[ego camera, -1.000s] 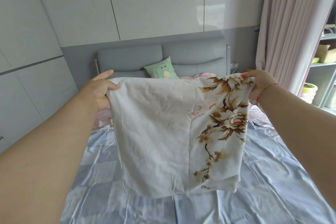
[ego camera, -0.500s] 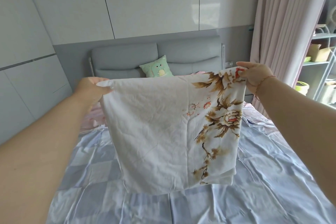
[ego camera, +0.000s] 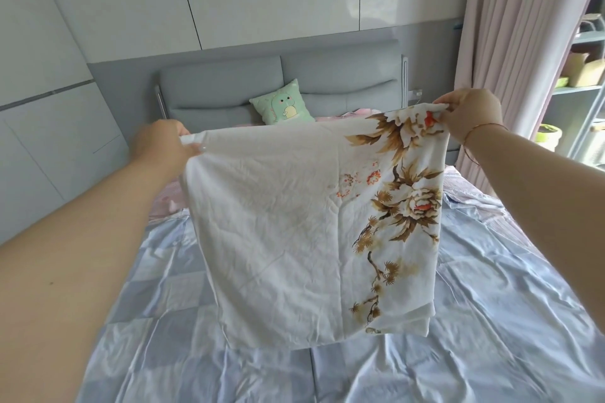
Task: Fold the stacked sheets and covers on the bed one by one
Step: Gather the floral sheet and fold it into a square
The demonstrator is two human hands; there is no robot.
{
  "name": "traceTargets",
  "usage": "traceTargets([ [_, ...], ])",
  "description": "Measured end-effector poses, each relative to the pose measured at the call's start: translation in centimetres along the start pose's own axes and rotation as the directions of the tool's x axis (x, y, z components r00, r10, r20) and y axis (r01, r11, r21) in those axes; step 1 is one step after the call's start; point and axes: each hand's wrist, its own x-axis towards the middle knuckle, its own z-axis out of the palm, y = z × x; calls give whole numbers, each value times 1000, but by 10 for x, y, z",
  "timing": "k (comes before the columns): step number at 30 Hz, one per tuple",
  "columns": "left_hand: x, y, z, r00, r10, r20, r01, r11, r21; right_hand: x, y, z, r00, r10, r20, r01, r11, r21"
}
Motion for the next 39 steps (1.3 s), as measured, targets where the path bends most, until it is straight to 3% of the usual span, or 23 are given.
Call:
traceTargets([
  [3, 3, -1, 20, 1000, 9, 27, -11, 997, 71, 3, 4, 12, 1000, 23, 16, -22, 995, -95],
  [6, 7, -5, 49, 997, -20, 79, 12, 995, 98, 2, 14, 33, 994, 112, 17, -112, 993, -28],
  [9, 19, -9, 75, 991, -89, 100, 92, 995, -31, 2, 25, 55, 988, 157, -14, -157, 988, 0],
  [16, 49, 6, 85, 989, -31, -145, -14, 955, -296, 22, 35, 50, 958, 228, -175, -168, 938, 304],
  [18, 38, -3, 89, 986, 0, -165, -51, 951, -306, 11, 42, 45, 967, 203, -154, -146, 938, 315],
  [21, 7, -26, 104, 996, -23, -86, -10, 932, -362, -17, 62, 43, 984, 160, -83, -130, 950, 285],
  [25, -50, -61, 133, 995, -54, 89, 81, 937, -341, -57, 87, 50, 980, 115, 162, -151, 962, 228],
  [30, -129, -97, 153, 914, -98, 394, 226, 929, -292, -105, 125, 57, 800, 123, 587, -71, 991, -110],
  [34, -174, -120, 161, 842, -119, 527, 258, 946, -198, -139, 147, 68, 596, 84, 798, 14, 993, -115],
  [37, -192, -127, 169, 685, -190, 703, 435, 881, -186, -154, 147, 79, 408, 135, 903, 11, 988, -153],
  [39, -198, -128, 173, 611, -169, 773, 444, 882, -159, -157, 148, 81, 318, 178, 931, 58, 977, -207],
])
